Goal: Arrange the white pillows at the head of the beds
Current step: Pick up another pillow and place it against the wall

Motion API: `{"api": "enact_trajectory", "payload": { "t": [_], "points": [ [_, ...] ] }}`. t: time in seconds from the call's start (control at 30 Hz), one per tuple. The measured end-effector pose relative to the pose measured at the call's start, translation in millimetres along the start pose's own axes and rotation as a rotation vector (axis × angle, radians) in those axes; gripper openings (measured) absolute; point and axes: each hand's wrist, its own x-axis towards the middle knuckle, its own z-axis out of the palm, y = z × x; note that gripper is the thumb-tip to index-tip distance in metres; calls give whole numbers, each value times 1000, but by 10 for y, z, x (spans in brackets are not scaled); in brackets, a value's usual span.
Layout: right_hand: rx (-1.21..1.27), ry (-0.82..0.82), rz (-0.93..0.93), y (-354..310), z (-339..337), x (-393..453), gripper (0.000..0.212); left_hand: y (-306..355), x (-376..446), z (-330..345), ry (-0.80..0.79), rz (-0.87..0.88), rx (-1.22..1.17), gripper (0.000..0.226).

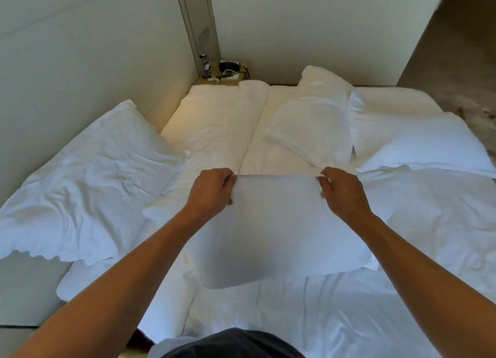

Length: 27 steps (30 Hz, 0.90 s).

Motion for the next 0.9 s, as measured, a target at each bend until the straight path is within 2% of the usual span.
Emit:
{"api": "enact_trajectory", "payload": {
  "t": [0.23, 0.3, 0.37, 0.43, 0.5, 0.6, 0.77, 0.83, 0.9],
  "points": [
    [92, 11, -111, -1011, 79, 623, 27, -418, -61, -893, 159, -76, -60, 29],
    [102, 6, -132, -1320, 224, 796, 28, -632, -121, -1150, 260, -173, -178, 28],
    [140, 0, -118, -1639, 419, 933, 31, -913, -122, -1509, 439, -261, -259, 27],
    [113, -34, -139, -1939, 667, 983, 31, -1217, -99, -1841, 503, -293, -304, 27],
    [41, -70, -194, -2227, 951, 971, 29, -1480, -98, -1949, 425, -312, -356, 24],
    [-25, -135, -264, -2613, 1349, 938, 26, -1884, -211, -1648, 207, -396, -309, 21],
    [-102, -149, -290, -3067, 1736, 1042, 21, -2633, -352, -1088, -193, -502, -237, 72],
    [-118, -119, -285, -3201, 1797, 1109, 21, -2857, -359, -968, -225, -497, -191, 69],
    [-120, -74, -271, -3319, 1842, 1178, 21, -3055, -307, -960, -120, -445, -127, 45]
  ]
}}
